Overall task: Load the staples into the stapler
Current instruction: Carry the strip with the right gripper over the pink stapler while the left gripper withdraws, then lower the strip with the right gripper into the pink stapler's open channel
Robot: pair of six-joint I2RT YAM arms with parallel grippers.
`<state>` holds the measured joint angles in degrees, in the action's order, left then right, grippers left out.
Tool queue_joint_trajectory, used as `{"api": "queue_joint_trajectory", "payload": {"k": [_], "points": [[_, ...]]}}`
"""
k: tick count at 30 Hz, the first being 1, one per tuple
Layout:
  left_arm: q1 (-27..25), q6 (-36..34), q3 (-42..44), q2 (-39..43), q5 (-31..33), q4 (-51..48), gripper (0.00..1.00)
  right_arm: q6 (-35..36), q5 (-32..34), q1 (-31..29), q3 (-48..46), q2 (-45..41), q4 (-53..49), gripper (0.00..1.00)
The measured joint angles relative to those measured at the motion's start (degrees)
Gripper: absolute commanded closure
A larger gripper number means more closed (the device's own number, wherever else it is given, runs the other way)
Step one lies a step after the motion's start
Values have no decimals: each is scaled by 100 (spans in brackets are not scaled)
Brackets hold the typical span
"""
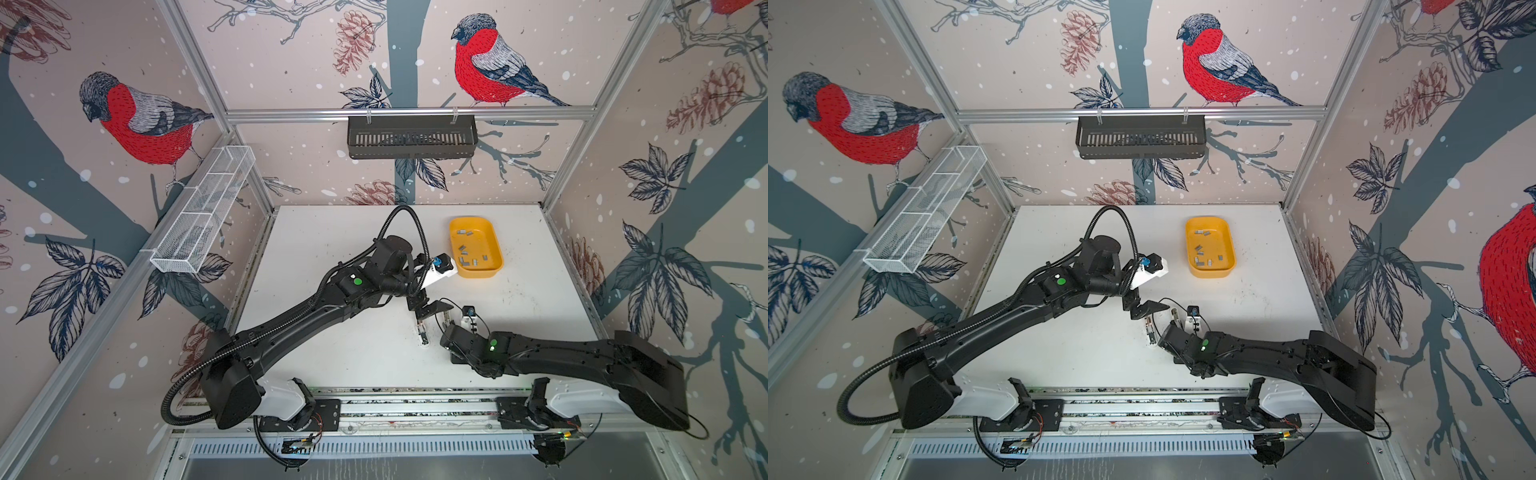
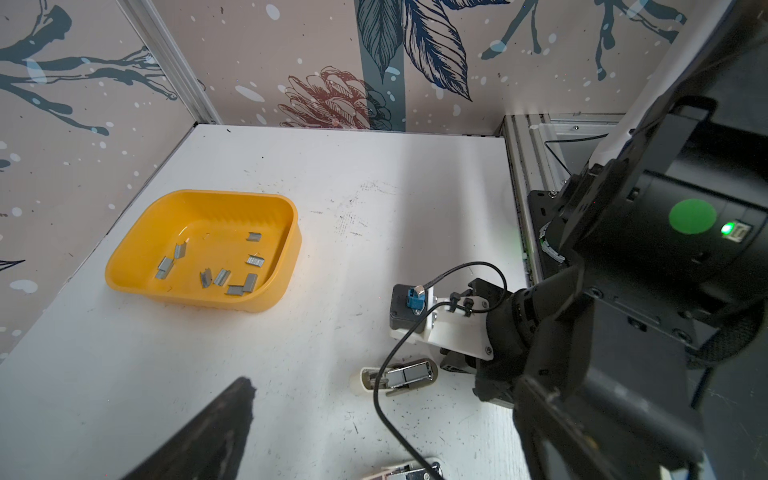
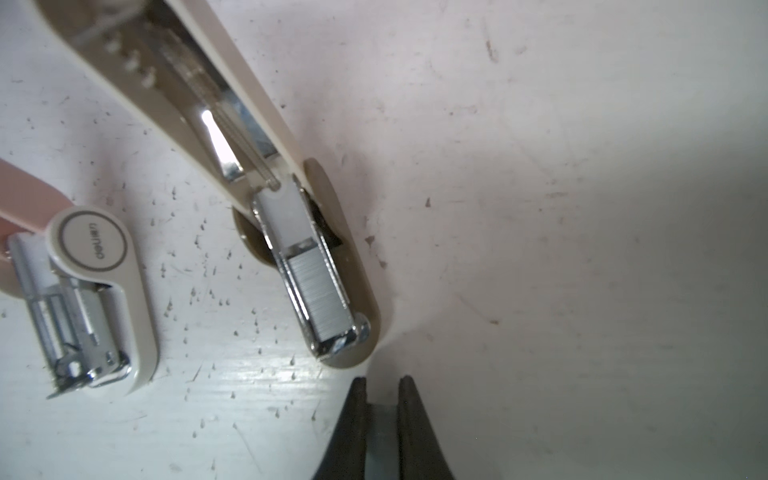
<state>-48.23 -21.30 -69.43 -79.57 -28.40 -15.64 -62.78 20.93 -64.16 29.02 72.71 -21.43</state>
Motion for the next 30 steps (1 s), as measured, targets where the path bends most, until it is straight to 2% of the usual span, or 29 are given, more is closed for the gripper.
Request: {"api": "queue_joint_trajectory", "payload": {"k": [5, 9, 18, 22, 30], "points": [[24, 243, -2, 179, 48, -17, 3, 39, 26, -92, 7, -260, -57, 87], [52, 501, 184, 645, 72, -219, 3, 173, 61, -136, 81, -367, -70, 87], [52, 1462, 2114, 2957, 466, -485, 3, 518, 129, -216, 442, -295, 2, 88], [52, 1917, 2693, 3880, 603, -492, 3, 632, 155, -278, 610, -168, 105, 88], [52, 2452, 3501, 4824, 863, -435, 2, 800, 208, -409, 975, 269, 221, 89]]}}
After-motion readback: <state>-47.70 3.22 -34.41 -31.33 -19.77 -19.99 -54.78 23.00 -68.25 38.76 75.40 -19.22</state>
